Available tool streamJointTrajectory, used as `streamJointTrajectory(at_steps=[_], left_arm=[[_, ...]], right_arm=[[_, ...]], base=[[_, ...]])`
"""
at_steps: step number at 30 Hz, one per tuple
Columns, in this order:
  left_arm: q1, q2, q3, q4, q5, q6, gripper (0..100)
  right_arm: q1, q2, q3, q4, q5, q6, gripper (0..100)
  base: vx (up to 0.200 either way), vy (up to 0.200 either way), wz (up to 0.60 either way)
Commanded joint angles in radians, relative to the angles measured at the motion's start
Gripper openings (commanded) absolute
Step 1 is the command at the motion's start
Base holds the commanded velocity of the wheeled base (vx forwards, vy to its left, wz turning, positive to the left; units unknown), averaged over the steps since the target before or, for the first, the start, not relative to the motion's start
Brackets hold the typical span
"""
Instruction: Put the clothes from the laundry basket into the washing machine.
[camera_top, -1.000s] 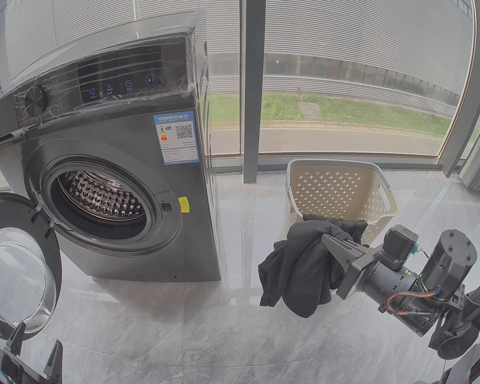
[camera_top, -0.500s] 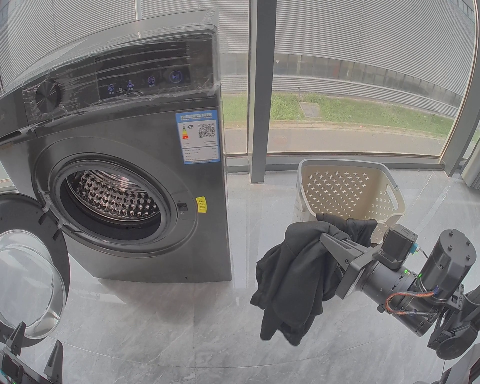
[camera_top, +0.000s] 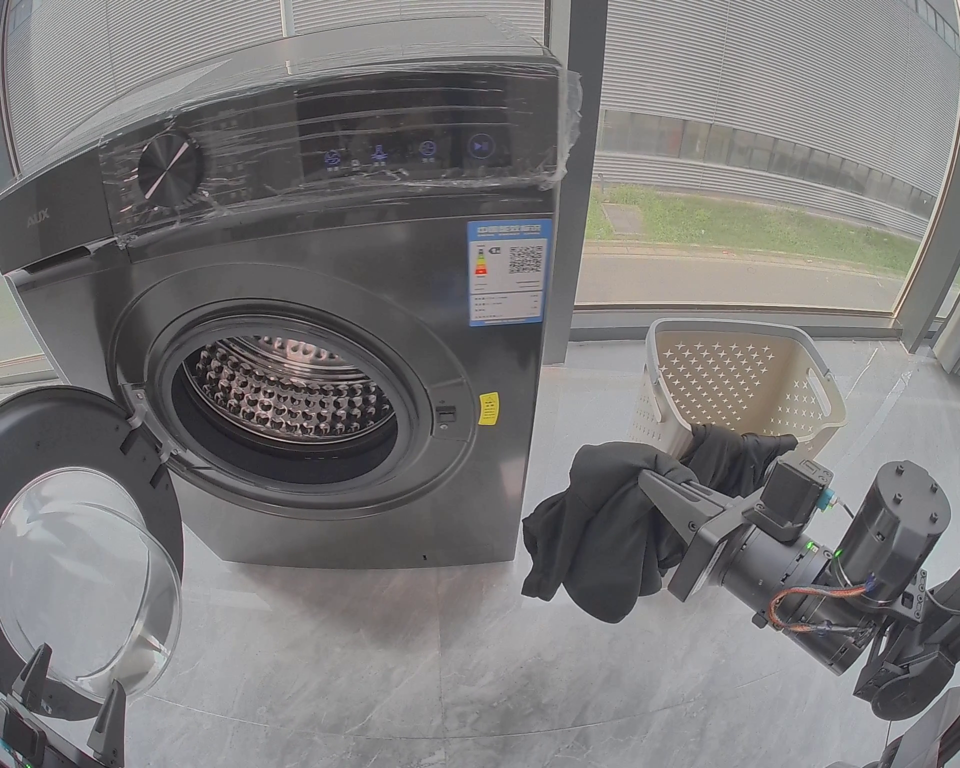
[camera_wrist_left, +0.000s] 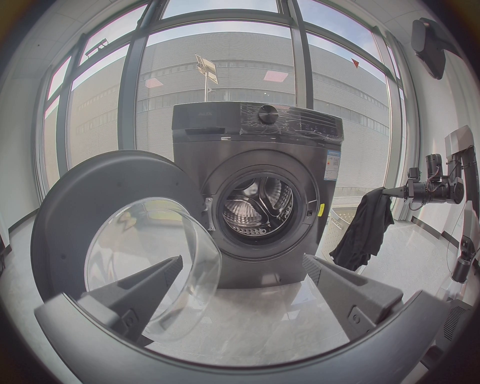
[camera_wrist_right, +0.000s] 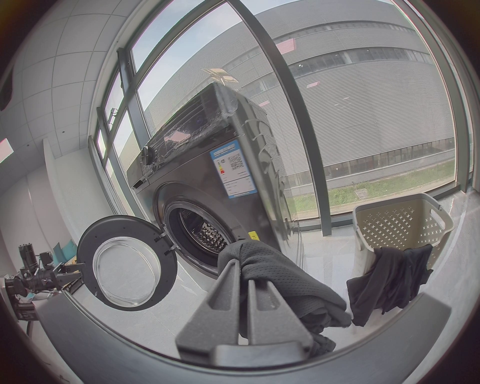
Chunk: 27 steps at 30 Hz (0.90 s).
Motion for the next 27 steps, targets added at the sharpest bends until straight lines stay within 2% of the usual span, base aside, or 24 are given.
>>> streamJointTrajectory(at_steps=[1, 7, 13, 27], left_arm=[[0.0, -0.015, 0.015, -0.001, 0.0, -0.002, 100], [0.0, -0.015, 0.015, -0.001, 0.0, 0.0, 100], [0.0, -0.015, 0.015, -0.001, 0.002, 0.0, 100], [-0.001, -0.015, 0.015, -0.001, 0.0, -0.002, 100]], right_arm=[[0.001, 0.006, -0.001, -0.001, -0.001, 0.0, 0], [0.001, 0.006, 0.001, -0.001, -0.001, 0.0, 0], [0.001, 0.006, 0.001, -0.001, -0.001, 0.0, 0], [0.001, 0.006, 0.004, 0.001, -0.001, 0.003, 0]], base=[[0.0, 0.0, 0.0], [0.0, 0.0, 0.0], [-0.2, 0.0, 0.0], [0.0, 0.0, 0.0]])
